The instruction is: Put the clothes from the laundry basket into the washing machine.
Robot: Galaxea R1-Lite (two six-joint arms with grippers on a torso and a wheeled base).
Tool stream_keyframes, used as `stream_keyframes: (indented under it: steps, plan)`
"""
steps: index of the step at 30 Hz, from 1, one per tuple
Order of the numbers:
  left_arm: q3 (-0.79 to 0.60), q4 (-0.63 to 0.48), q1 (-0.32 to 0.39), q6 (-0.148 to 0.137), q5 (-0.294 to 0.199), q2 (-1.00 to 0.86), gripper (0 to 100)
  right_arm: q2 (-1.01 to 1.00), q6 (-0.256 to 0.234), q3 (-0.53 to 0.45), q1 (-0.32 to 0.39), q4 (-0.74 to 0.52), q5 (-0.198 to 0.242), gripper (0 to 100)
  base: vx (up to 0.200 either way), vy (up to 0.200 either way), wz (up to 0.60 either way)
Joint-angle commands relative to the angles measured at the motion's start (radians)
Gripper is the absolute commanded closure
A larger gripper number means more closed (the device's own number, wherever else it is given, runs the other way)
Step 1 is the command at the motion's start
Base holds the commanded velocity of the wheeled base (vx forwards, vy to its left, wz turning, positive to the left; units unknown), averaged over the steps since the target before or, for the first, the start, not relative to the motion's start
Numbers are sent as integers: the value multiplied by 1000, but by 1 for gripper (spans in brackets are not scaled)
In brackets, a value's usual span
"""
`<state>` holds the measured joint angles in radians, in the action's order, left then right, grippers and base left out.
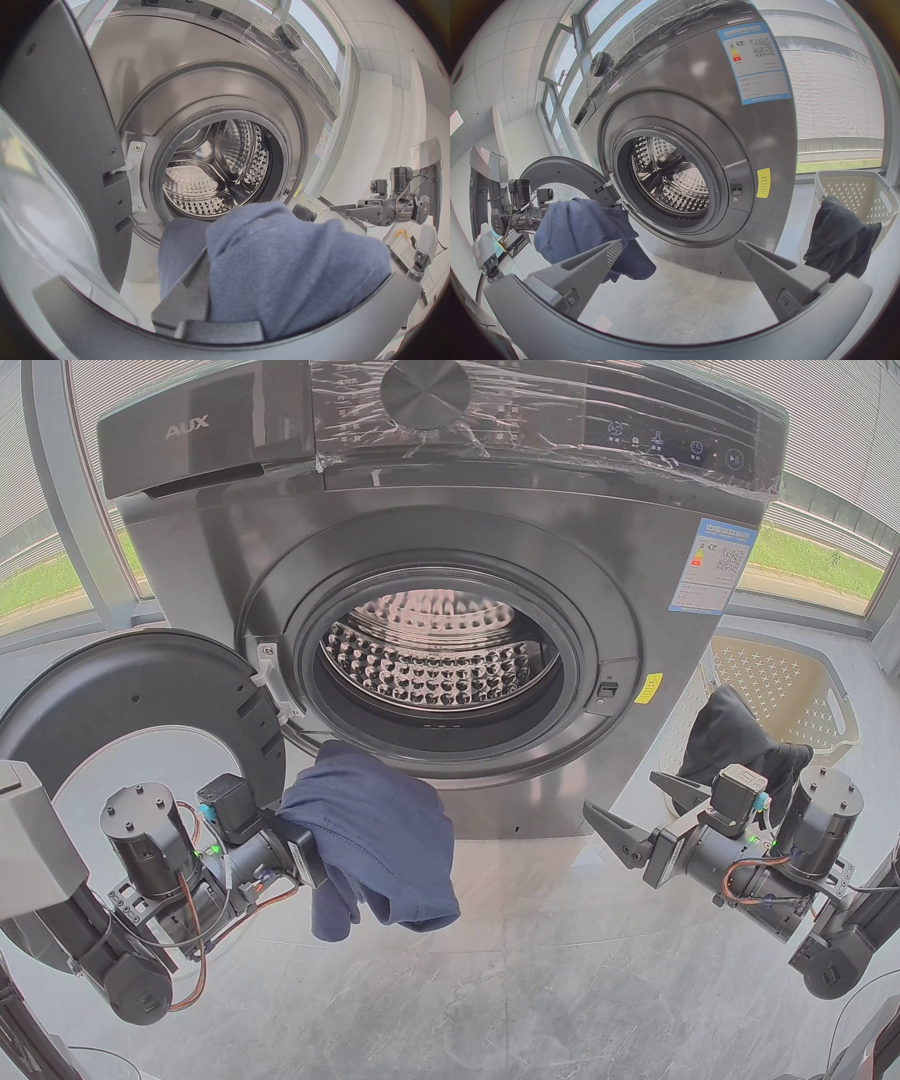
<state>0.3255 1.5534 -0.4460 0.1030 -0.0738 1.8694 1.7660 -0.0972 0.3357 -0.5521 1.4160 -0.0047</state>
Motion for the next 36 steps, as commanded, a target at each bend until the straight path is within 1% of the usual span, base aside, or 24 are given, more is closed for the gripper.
stream_keyframes:
  steps: [1, 3, 6, 15, 21, 33, 36]
  plan:
    - [-8, 2, -5, 0, 2, 8, 100, 4, 1, 0, 0, 1, 0, 0, 0, 0, 0]
    - [-14, 4, -7, -8, 2, 16, 100, 9, -1, 2, 0, 1, 0, 0, 0, 0, 0]
    - [-10, 4, -8, -8, 2, 17, 100, 9, -1, 3, 0, 1, 0, 0, 0, 0, 0]
    - [-13, 4, -25, -9, 0, 19, 100, 9, -1, 2, -2, 1, 2, 0, 200, 0, 0]
    - [-14, 4, -37, -11, 3, 30, 100, 10, -1, 2, -2, 1, 2, 0, 0, 0, 0]
    - [-11, 5, -40, -11, 8, 31, 100, 9, -1, 2, -6, 1, 0, 0, 0, 0, 0]
    - [-13, 5, -40, -9, 8, 28, 100, 9, -6, 2, -6, 1, 0, 0, 0, -200, 0]
